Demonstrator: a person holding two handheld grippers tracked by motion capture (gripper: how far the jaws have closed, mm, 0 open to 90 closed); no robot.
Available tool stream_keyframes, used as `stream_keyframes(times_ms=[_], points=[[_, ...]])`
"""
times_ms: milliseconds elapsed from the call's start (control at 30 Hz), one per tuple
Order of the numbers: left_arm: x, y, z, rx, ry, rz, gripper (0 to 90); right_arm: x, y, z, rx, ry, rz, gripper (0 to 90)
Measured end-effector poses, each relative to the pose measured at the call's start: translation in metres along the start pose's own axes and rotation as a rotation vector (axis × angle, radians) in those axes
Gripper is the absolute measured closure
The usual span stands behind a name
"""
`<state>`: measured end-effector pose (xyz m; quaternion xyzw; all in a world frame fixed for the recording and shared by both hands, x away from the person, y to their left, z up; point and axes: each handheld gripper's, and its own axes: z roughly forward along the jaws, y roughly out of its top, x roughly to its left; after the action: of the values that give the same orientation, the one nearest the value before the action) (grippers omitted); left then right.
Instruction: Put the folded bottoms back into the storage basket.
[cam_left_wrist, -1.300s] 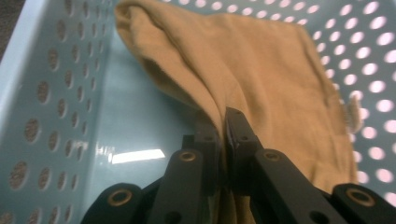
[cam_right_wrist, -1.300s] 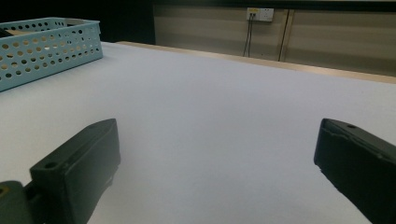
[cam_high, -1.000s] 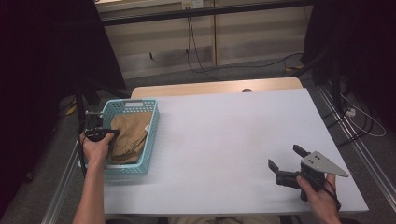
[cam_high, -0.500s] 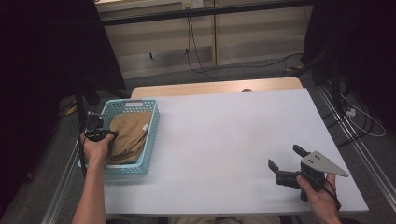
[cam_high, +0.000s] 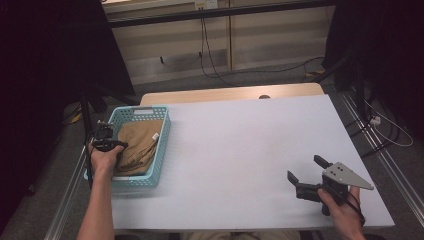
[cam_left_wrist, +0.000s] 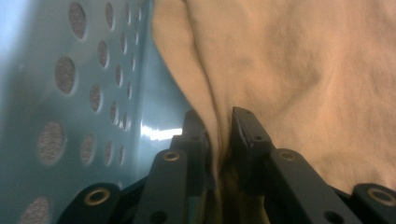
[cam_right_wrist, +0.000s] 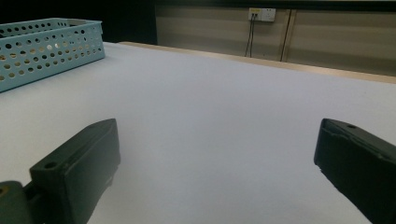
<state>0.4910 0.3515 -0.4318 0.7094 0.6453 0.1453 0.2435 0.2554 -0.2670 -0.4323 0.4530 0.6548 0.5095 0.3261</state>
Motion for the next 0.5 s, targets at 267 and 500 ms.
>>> stream_keyframes(times_ms=[267,500], points=[[-0.004,0.001,-0.005,-0.025,-0.007,0.032,60.3,0.000,0.000,0.000,0.000,-0.001,-0.001,0.3],[-0.008,0.003,-0.011,-0.062,-0.038,0.052,48.2,0.000,0.000,0.000,0.002,0.002,-0.002,0.3]])
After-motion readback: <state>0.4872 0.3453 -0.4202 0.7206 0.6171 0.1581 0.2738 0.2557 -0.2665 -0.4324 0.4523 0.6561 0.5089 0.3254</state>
